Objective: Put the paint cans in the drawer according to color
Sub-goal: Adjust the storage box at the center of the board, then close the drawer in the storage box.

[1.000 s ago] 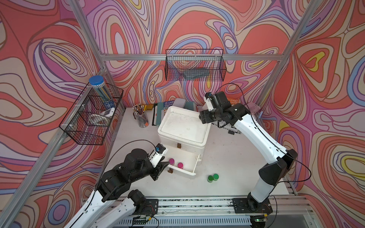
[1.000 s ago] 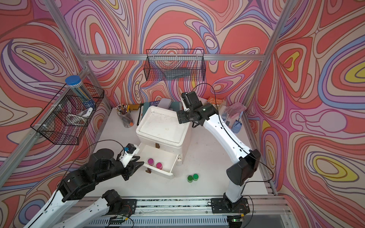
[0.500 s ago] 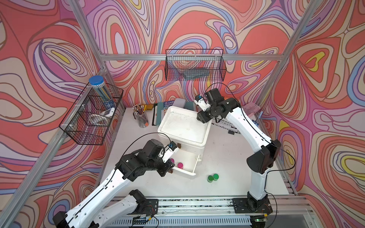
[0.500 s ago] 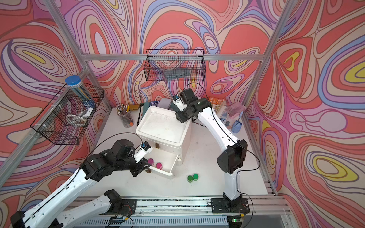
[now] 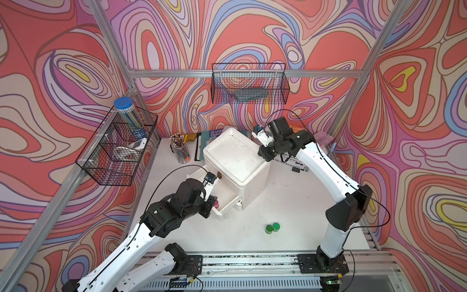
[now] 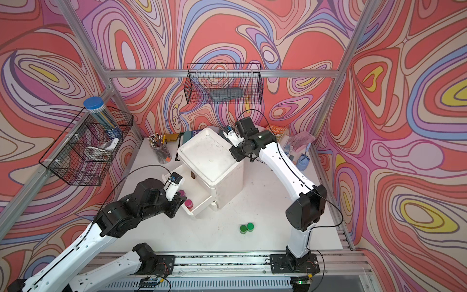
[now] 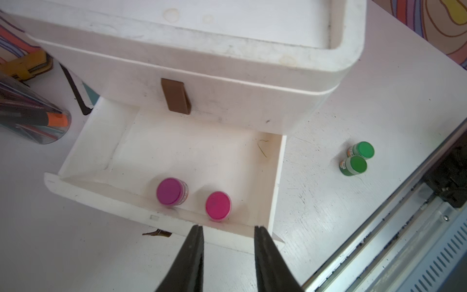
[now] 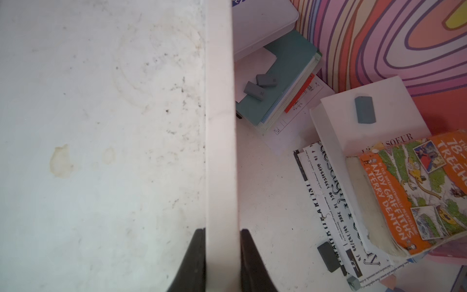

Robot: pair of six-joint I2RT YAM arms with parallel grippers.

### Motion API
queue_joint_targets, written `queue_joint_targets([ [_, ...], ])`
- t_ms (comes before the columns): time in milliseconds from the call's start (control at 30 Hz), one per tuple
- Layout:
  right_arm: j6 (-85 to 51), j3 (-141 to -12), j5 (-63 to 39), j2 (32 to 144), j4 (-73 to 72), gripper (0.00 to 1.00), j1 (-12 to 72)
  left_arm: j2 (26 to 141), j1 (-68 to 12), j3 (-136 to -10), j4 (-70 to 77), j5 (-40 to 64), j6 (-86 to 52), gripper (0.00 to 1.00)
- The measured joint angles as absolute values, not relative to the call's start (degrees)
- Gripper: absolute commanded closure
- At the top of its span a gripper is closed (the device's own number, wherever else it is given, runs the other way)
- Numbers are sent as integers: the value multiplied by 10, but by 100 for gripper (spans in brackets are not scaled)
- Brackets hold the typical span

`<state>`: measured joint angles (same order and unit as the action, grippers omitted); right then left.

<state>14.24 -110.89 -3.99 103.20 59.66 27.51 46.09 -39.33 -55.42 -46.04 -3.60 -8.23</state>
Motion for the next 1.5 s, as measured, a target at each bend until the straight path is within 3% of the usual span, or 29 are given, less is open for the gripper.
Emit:
queue_joint_targets([
  [333,133,-1018,-28,955,582,82,231,455,-332,-483,-437,-86,-222,73],
  [433,130,-1008,-27,949,576,82,229,455,-304,-447,-420,-85,-285,81],
  [633,128,-999,-28,943,565,82,228,470,-268,-397,-354,-38,-367,82],
  [1000,117,-988,-50,938,551,84,223,577,-262,-380,-219,105,-396,83],
  [1500,115,-969,-69,930,520,87,211,729,-271,-429,-134,144,-399,80],
])
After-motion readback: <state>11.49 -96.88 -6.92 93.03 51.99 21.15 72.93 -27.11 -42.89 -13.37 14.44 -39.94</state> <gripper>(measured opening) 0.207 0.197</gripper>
